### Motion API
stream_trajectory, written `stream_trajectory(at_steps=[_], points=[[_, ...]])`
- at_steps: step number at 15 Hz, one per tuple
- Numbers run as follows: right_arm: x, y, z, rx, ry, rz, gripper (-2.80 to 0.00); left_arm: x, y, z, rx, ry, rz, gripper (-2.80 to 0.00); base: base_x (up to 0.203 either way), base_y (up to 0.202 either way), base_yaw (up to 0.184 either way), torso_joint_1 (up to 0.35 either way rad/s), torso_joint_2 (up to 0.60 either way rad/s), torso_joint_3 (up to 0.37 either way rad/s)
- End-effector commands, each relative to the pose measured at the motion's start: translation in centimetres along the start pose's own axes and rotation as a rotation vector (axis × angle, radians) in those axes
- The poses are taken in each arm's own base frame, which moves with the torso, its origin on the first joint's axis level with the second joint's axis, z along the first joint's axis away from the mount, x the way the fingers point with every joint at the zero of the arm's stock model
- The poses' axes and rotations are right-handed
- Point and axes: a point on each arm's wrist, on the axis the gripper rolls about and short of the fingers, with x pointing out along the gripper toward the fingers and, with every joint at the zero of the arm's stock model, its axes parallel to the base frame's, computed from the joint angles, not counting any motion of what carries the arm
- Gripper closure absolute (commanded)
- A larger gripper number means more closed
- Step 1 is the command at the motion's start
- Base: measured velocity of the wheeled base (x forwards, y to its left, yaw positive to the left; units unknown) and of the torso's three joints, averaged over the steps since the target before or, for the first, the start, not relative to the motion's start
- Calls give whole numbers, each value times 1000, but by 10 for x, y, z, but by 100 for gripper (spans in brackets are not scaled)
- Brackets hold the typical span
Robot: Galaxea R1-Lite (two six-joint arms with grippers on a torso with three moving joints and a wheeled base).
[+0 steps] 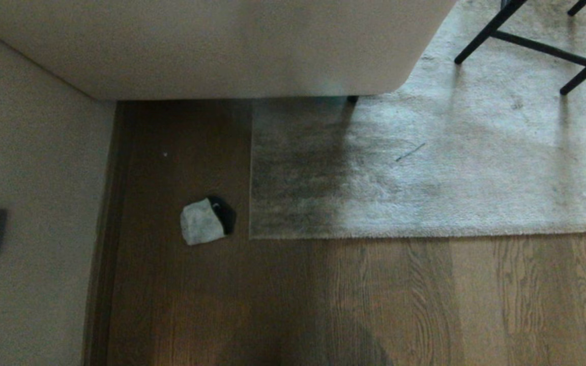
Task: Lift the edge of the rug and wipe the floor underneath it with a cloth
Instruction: Pick up the rag
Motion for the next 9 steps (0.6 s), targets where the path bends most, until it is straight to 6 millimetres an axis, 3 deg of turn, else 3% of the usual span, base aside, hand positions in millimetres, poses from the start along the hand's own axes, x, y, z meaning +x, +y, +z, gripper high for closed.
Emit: stream_trajectory(at_steps=[1, 9], points=[[0, 0, 0, 0, 1, 0, 0, 0, 0, 0, -1, 0, 0, 0, 0, 0, 0, 1, 4, -197], [0, 0, 0, 0, 1, 0, 0, 0, 0, 0, -1, 0, 0, 0, 0, 0, 0, 4, 3, -200]])
